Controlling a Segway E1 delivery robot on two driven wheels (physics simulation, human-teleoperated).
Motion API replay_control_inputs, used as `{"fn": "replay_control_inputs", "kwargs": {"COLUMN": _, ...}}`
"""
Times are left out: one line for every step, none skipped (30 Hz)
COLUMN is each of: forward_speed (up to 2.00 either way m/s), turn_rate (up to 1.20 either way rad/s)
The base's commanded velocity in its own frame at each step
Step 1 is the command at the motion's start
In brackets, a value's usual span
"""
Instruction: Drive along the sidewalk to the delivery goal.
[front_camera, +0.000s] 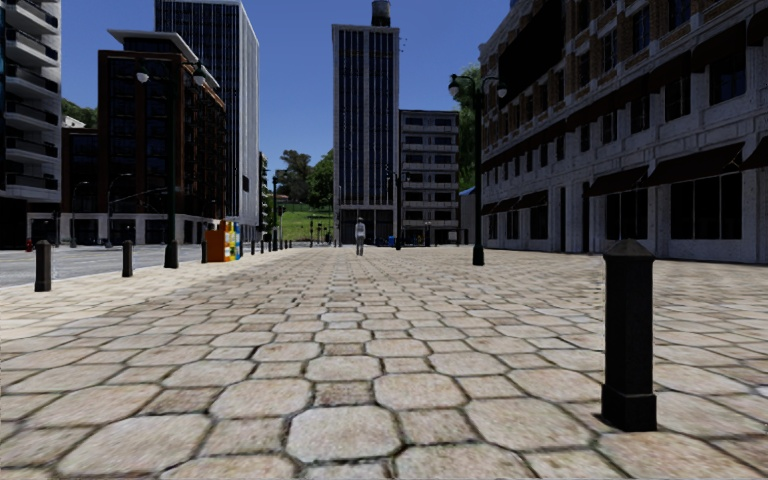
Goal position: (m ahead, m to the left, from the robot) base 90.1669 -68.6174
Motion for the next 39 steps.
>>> {"fn": "replay_control_inputs", "kwargs": {"forward_speed": 1.81, "turn_rate": 0.0}}
{"fn": "replay_control_inputs", "kwargs": {"forward_speed": 1.7, "turn_rate": 0.0}}
{"fn": "replay_control_inputs", "kwargs": {"forward_speed": 1.63, "turn_rate": 0.0}}
{"fn": "replay_control_inputs", "kwargs": {"forward_speed": 1.63, "turn_rate": 0.0}}
{"fn": "replay_control_inputs", "kwargs": {"forward_speed": 1.6, "turn_rate": 0.0}}
{"fn": "replay_control_inputs", "kwargs": {"forward_speed": 1.58, "turn_rate": 0.0}}
{"fn": "replay_control_inputs", "kwargs": {"forward_speed": 1.57, "turn_rate": 0.0}}
{"fn": "replay_control_inputs", "kwargs": {"forward_speed": 1.57, "turn_rate": 0.0}}
{"fn": "replay_control_inputs", "kwargs": {"forward_speed": 1.57, "turn_rate": 0.0}}
{"fn": "replay_control_inputs", "kwargs": {"forward_speed": 1.57, "turn_rate": 0.0}}
{"fn": "replay_control_inputs", "kwargs": {"forward_speed": 1.57, "turn_rate": 0.0}}
{"fn": "replay_control_inputs", "kwargs": {"forward_speed": 1.57, "turn_rate": 0.0}}
{"fn": "replay_control_inputs", "kwargs": {"forward_speed": 1.57, "turn_rate": 0.0}}
{"fn": "replay_control_inputs", "kwargs": {"forward_speed": 1.57, "turn_rate": 0.0}}
{"fn": "replay_control_inputs", "kwargs": {"forward_speed": 1.57, "turn_rate": 0.0}}
{"fn": "replay_control_inputs", "kwargs": {"forward_speed": 1.57, "turn_rate": 0.0}}
{"fn": "replay_control_inputs", "kwargs": {"forward_speed": 1.57, "turn_rate": 0.0}}
{"fn": "replay_control_inputs", "kwargs": {"forward_speed": 1.57, "turn_rate": 0.0}}
{"fn": "replay_control_inputs", "kwargs": {"forward_speed": 1.57, "turn_rate": 0.0}}
{"fn": "replay_control_inputs", "kwargs": {"forward_speed": 1.57, "turn_rate": 0.0}}
{"fn": "replay_control_inputs", "kwargs": {"forward_speed": 1.57, "turn_rate": 0.0}}
{"fn": "replay_control_inputs", "kwargs": {"forward_speed": 1.57, "turn_rate": 0.0}}
{"fn": "replay_control_inputs", "kwargs": {"forward_speed": 1.57, "turn_rate": 0.0}}
{"fn": "replay_control_inputs", "kwargs": {"forward_speed": 1.57, "turn_rate": 0.0}}
{"fn": "replay_control_inputs", "kwargs": {"forward_speed": 1.57, "turn_rate": 0.0}}
{"fn": "replay_control_inputs", "kwargs": {"forward_speed": 1.57, "turn_rate": 0.0}}
{"fn": "replay_control_inputs", "kwargs": {"forward_speed": 1.57, "turn_rate": 0.0}}
{"fn": "replay_control_inputs", "kwargs": {"forward_speed": 1.57, "turn_rate": 0.0}}
{"fn": "replay_control_inputs", "kwargs": {"forward_speed": 1.57, "turn_rate": 0.0}}
{"fn": "replay_control_inputs", "kwargs": {"forward_speed": 1.57, "turn_rate": 0.0}}
{"fn": "replay_control_inputs", "kwargs": {"forward_speed": 1.57, "turn_rate": 0.0}}
{"fn": "replay_control_inputs", "kwargs": {"forward_speed": 1.57, "turn_rate": 0.0}}
{"fn": "replay_control_inputs", "kwargs": {"forward_speed": 1.57, "turn_rate": 0.0}}
{"fn": "replay_control_inputs", "kwargs": {"forward_speed": 1.57, "turn_rate": 0.0}}
{"fn": "replay_control_inputs", "kwargs": {"forward_speed": 1.57, "turn_rate": 0.0}}
{"fn": "replay_control_inputs", "kwargs": {"forward_speed": 1.87, "turn_rate": 0.0}}
{"fn": "replay_control_inputs", "kwargs": {"forward_speed": 1.96, "turn_rate": 0.0}}
{"fn": "replay_control_inputs", "kwargs": {"forward_speed": 1.99, "turn_rate": 0.0}}
{"fn": "replay_control_inputs", "kwargs": {"forward_speed": 1.99, "turn_rate": 0.0}}
